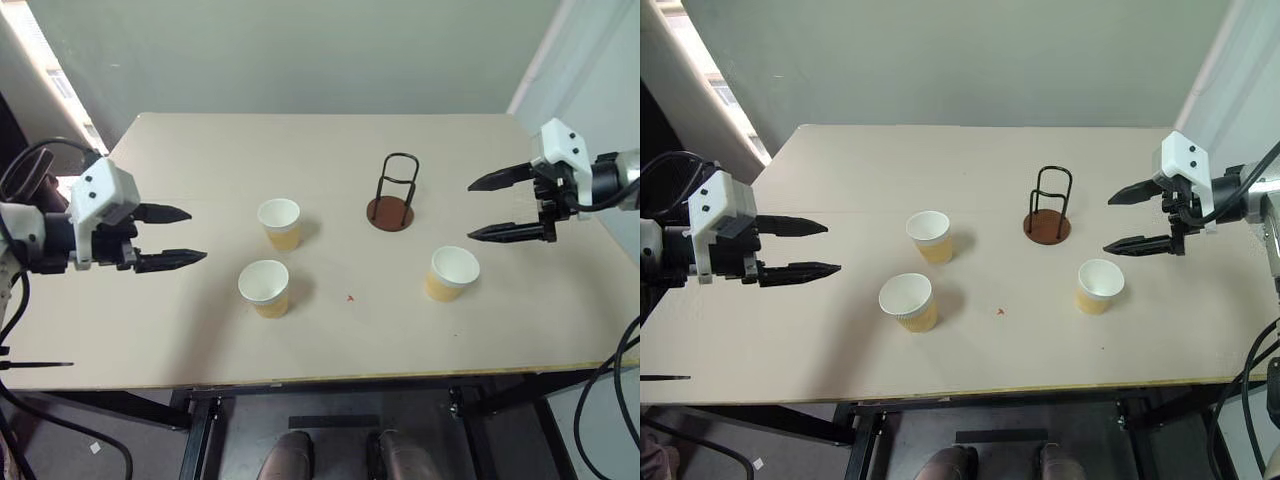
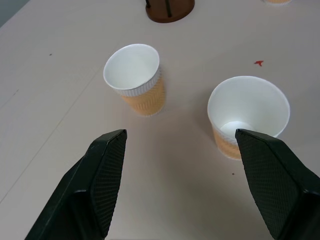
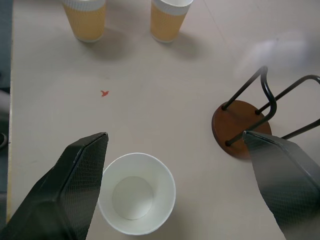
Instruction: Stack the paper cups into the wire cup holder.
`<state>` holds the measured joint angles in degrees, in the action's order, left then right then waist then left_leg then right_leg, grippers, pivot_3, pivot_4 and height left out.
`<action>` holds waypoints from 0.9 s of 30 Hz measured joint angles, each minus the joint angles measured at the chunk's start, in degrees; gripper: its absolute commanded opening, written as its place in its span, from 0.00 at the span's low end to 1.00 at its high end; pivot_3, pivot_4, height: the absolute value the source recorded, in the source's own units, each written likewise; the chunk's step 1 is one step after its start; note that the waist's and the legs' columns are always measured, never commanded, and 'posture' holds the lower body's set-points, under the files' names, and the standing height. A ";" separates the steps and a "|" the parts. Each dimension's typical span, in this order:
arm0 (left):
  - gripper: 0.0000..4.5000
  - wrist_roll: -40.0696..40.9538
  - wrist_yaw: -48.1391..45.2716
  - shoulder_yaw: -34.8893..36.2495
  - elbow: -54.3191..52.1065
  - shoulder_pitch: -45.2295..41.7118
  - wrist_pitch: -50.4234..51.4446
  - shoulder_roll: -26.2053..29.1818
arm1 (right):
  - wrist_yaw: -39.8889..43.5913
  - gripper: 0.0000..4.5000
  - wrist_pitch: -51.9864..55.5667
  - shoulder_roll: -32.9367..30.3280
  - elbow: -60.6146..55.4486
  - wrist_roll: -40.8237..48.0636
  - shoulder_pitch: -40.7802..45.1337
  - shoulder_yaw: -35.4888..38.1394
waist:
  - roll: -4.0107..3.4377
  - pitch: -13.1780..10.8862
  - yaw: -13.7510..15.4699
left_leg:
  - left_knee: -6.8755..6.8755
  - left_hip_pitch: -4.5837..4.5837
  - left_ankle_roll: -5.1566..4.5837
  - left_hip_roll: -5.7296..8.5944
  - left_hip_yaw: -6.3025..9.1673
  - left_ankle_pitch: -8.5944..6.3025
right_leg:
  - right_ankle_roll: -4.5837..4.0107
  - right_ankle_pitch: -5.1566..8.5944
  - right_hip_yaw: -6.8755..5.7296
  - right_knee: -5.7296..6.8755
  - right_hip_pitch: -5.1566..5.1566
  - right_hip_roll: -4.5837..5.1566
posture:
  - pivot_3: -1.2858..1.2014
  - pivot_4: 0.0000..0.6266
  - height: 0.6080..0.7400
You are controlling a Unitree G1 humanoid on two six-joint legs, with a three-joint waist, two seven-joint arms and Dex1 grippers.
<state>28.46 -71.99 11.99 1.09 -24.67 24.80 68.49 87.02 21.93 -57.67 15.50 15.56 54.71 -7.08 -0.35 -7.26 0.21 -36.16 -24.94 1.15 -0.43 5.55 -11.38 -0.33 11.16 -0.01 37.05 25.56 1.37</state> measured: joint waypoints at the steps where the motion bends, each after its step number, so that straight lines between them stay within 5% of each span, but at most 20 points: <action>1: 0.83 0.00 -0.06 0.00 0.00 0.00 0.00 -0.04 | 0.00 1.00 0.02 0.00 0.00 0.00 0.00 0.00 | 0.00 0.00 0.01 | 0.00 0.00 -0.01 -0.01 0.00 0.01 | -0.01 -0.01 0.00 0.00 0.00 -0.01 | 0.52 0.24 1.00; 10: 0.83 0.68 1.94 -0.85 -1.99 -2.87 1.35 -6.35 | -4.49 1.00 0.31 4.83 4.50 -1.50 1.91 0.10 | 0.00 0.01 0.08 | -0.02 0.03 -0.03 -0.05 -0.01 0.02 | 0.31 -0.30 0.00 0.00 -0.01 -0.05 | 0.52 0.24 1.00; 13: 0.83 -1.31 7.22 -4.76 -2.61 -7.87 1.23 -13.20 | -10.77 1.00 -0.92 11.59 12.05 -4.17 5.41 -0.37 | -0.04 0.04 0.10 | -0.06 0.08 -0.05 -0.08 -0.01 0.12 | 0.35 -0.53 0.00 0.01 -0.03 -0.07 | 0.52 0.24 1.00; 19: 0.83 -9.14 12.56 -11.17 0.59 -10.45 -1.18 -17.98 | -19.57 1.00 -6.11 19.31 28.54 -9.35 11.05 -0.65 | -0.05 0.03 0.26 | -0.05 0.01 -0.04 -0.11 -0.01 0.11 | 0.35 -0.54 -0.01 0.01 0.07 -0.10 | 0.52 0.24 1.00; 27: 0.83 -9.60 13.32 -11.60 -0.35 -12.41 -0.66 -18.72 | -28.16 1.00 -14.62 25.96 46.79 -14.17 18.01 -0.44 | -0.05 0.03 0.54 | 0.00 -0.02 0.07 -0.15 -0.01 -0.06 | 0.31 -0.51 -0.01 -0.07 0.11 -0.15 | 0.52 0.24 1.00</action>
<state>18.86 -58.67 0.39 0.73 -37.08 24.14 49.77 58.86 7.31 -31.71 62.29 1.39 72.72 -7.52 -0.40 -7.23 0.75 -36.16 -24.96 1.22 -0.58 5.54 -11.45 -0.02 10.65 -0.02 36.98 25.66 1.22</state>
